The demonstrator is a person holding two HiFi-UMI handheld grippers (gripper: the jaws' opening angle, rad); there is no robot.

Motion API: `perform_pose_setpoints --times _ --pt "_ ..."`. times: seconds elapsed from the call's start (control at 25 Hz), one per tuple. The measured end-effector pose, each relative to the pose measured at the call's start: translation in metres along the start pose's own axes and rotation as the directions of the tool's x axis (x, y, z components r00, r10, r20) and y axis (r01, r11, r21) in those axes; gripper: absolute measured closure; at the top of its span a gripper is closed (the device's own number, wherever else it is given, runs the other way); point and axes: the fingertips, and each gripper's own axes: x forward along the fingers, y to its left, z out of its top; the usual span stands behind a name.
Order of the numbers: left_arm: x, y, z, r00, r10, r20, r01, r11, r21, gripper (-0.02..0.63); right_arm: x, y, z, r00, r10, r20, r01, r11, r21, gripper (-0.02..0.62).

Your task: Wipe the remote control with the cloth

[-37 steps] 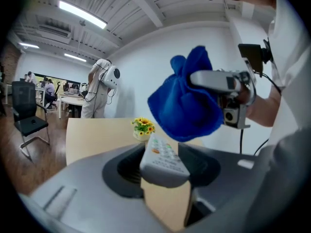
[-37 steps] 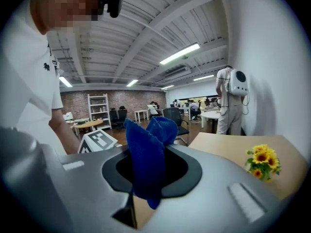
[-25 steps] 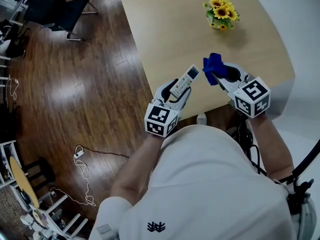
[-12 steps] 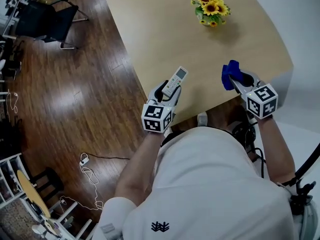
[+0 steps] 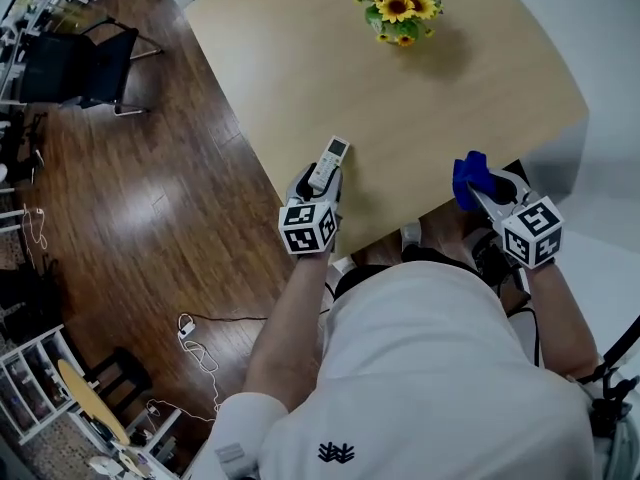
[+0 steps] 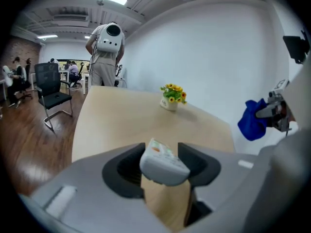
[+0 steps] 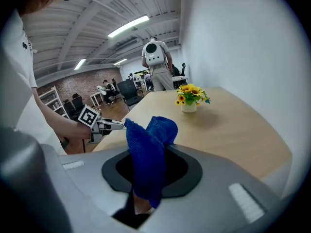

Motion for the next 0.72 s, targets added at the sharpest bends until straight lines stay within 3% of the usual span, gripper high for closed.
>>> perform_pose_setpoints --times 0.36,0.52,0.72 --pt "0.015 -0.001 -0.028 0.987 0.069 -0.147 -0.067 0.998 0.02 0.379 -0.007 -0.017 -0.023 0.999 0.033 0.003 -0.033 0.997 0.074 0.518" --pt "0.022 0.001 -0.042 0.965 0.12 -0.234 -0.105 0.992 0.076 0.377 -0.007 -0.025 -0.029 0.998 0.057 0.013 -0.059 0.993 0.103 0.518" --pt "0.023 0.005 -0.053 0.922 0.19 -0.336 -0.142 0.976 0.163 0.377 -0.008 -0.033 -0.031 0.995 0.089 0.038 -0.093 0.986 0.135 0.518"
